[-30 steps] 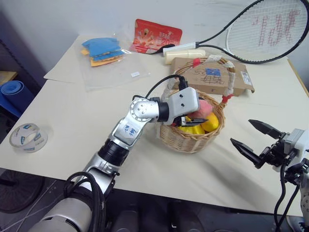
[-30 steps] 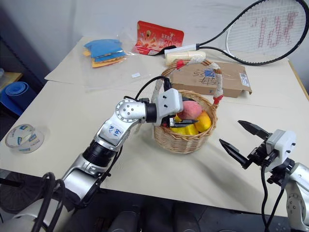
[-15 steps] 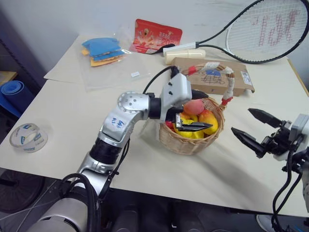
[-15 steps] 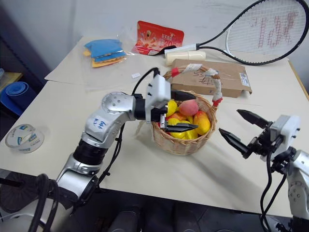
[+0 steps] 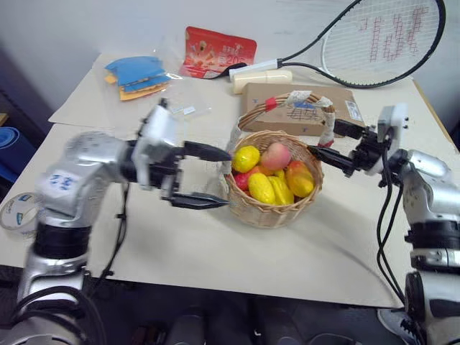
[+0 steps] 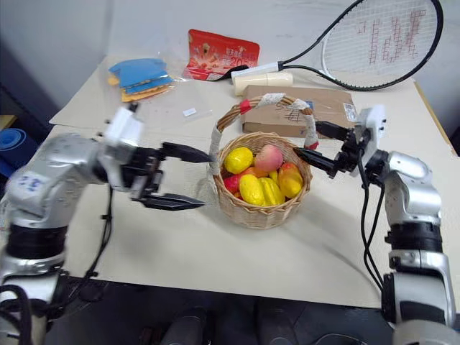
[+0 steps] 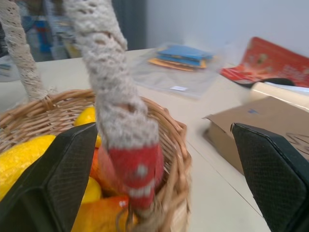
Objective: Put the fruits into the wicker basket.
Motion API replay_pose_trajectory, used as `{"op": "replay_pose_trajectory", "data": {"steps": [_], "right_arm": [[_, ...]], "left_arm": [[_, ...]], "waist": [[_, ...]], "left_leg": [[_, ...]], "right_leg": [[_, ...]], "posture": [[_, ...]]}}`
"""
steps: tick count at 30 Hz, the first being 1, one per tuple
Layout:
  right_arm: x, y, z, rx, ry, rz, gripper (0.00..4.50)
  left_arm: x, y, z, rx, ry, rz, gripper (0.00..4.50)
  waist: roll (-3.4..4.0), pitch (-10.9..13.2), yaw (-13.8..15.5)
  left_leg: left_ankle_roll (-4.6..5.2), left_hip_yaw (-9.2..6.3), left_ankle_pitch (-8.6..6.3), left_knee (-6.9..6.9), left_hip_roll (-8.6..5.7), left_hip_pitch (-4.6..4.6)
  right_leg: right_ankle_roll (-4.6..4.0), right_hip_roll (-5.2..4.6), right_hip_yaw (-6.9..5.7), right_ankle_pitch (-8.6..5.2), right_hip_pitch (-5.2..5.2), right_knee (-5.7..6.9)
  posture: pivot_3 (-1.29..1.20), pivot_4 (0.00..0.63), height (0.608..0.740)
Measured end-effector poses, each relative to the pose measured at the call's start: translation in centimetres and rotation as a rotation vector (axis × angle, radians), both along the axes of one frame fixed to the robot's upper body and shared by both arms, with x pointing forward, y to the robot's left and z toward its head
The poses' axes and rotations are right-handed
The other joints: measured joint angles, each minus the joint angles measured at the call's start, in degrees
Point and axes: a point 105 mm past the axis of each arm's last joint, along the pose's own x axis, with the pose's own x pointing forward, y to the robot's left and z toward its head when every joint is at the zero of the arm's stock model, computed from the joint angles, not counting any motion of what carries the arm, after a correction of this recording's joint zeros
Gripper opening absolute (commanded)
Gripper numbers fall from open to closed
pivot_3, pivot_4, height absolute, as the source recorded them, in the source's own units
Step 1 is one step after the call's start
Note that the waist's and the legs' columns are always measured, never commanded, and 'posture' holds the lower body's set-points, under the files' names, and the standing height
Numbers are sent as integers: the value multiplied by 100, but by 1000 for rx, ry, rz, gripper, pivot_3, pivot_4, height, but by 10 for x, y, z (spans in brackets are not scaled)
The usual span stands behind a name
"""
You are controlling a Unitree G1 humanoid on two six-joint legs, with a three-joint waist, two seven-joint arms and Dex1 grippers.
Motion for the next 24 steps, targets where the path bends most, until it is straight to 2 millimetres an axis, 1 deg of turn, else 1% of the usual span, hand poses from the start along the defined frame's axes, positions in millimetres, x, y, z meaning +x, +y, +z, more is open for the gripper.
{"op": "replay_pose_trajectory", "data": {"steps": [1, 4, 7, 9, 10, 13, 15, 17, 20, 23, 24], "right_arm": [[0, 3, -1, -18, 13, 36, 4500], [-2, 11, -4, -71, 47, 134, 3920], [-6, 15, -9, -122, 58, 193, 2918], [-8, 13, -12, -147, 67, 207, 2190], [-8, 12, -12, -153, 70, 206, 1887], [-13, 4, -12, -146, 68, 188, 750], [-18, -2, -12, -151, 67, 174, 136], [-31, -12, -13, -155, 63, 154, 62], [-56, -27, -12, -129, 68, 96, 62], [-72, -46, -4, -75, 32, -46, 62], [-78, -56, -1, -54, 16, -123, 62]], "left_arm": [[-1, 10, -2, 2, 11, 33, 4467], [-6, 32, -9, 0, 49, 127, 4500], [-9, 44, -20, -14, 91, 196, 4500], [-11, 47, -29, -13, 118, 221, 4500], [-13, 46, -29, -13, 117, 221, 4500], [-17, 39, -27, -27, 92, 211, 4500], [-15, 38, -27, -32, 91, 214, 4500], [-13, 34, -28, -40, 92, 202, 4500], [-9, 23, -30, -53, 86, 162, 4500], [1, 17, -31, -74, 81, 147, 4500], [7, 13, -31, -84, 80, 140, 4500]], "waist": [[0, 0, 1], [1, 1, 45], [1, 1, 75], [1, 1, 67], [1, 1, 65], [3, 2, 72], [3, 2, 67], [4, 3, 89], [8, 5, 135], [8, 5, 184], [8, 5, 205]], "left_leg": [[1, -1, -1, 0, 0, -1], [6, -7, -4, 3, -2, -9], [9, -13, -6, 4, -5, -12], [9, -13, -7, 4, -5, -13], [8, -13, -7, 4, -5, -13], [6, -14, -7, 3, -5, -13], [4, -14, -7, 3, -5, -13], [4, -15, -7, 2, -5, -14], [5, -16, -8, 3, -5, -20], [5, -10, -8, 6, -6, -15], [4, -10, -8, 6, -7, -13]], "right_leg": [[0, -1, -1, 0, 1, 1], [0, -11, -8, 0, 3, -2], [0, -17, -17, 0, 8, -8], [0, -18, -19, 0, 7, -9], [0, -18, -19, 0, 7, -9], [0, -18, -20, 0, 4, -11], [0, -16, -21, 0, 3, -12], [0, -16, -22, 0, 4, -11], [0, -16, -24, 0, 3, -9], [0, -14, -18, 0, 3, -15], [0, -13, -17, 0, 4, -15]], "posture": [[0, 150, 740], [0, 150, 740], [0, 150, 740], [0, 150, 740], [0, 150, 740], [0, 150, 740], [0, 150, 740], [0, 150, 740], [0, 150, 740], [0, 150, 740], [0, 150, 740]]}}
